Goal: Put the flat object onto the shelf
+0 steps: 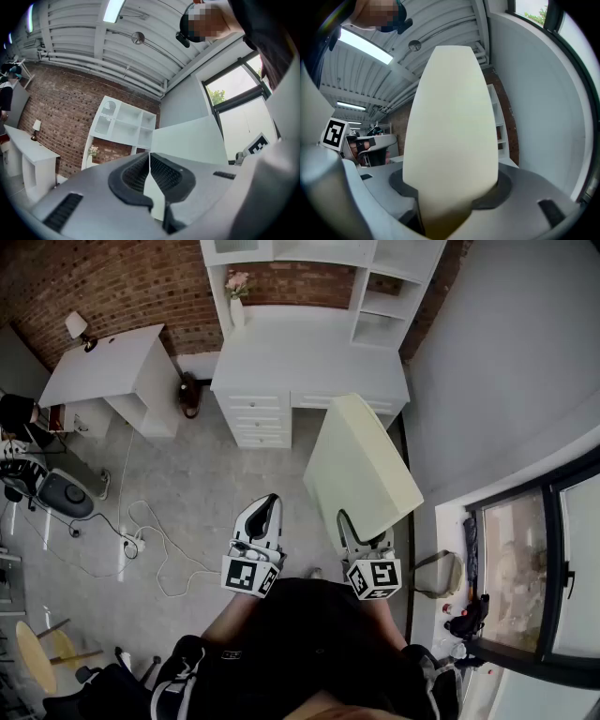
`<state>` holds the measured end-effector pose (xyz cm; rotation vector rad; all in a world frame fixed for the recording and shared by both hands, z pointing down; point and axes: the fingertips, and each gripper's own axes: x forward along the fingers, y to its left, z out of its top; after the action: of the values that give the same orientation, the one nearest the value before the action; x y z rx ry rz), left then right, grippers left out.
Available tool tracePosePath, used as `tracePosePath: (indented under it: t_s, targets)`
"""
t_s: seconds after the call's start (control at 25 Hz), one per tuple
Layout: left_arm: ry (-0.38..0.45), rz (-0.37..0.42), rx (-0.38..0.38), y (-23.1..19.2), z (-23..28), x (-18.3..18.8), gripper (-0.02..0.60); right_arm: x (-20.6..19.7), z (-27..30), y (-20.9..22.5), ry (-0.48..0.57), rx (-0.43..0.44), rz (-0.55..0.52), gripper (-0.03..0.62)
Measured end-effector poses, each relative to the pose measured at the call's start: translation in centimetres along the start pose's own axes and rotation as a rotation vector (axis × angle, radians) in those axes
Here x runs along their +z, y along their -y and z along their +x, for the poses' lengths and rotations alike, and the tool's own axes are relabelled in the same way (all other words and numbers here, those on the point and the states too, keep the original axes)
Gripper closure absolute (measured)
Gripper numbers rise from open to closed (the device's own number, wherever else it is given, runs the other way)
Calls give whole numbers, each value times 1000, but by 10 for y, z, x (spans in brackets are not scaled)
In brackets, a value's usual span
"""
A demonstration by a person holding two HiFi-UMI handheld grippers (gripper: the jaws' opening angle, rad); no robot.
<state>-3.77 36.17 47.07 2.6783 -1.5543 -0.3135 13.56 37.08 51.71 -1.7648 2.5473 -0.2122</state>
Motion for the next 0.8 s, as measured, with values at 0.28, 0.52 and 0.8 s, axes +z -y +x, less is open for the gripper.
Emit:
tracePosePath:
  t_s: [0.28,0.52,0.8]
  targets:
    - [-3,2,-6,6,-1,1,565,1,-4,-1,-1,7,-3,303]
    - [-5,-2,-10,11,-2,-1,565,1,-10,0,-2,3,-8,303]
    - [-21,-2,-3,24,5,-9,565,-3,-18,13,-16,16,23,303]
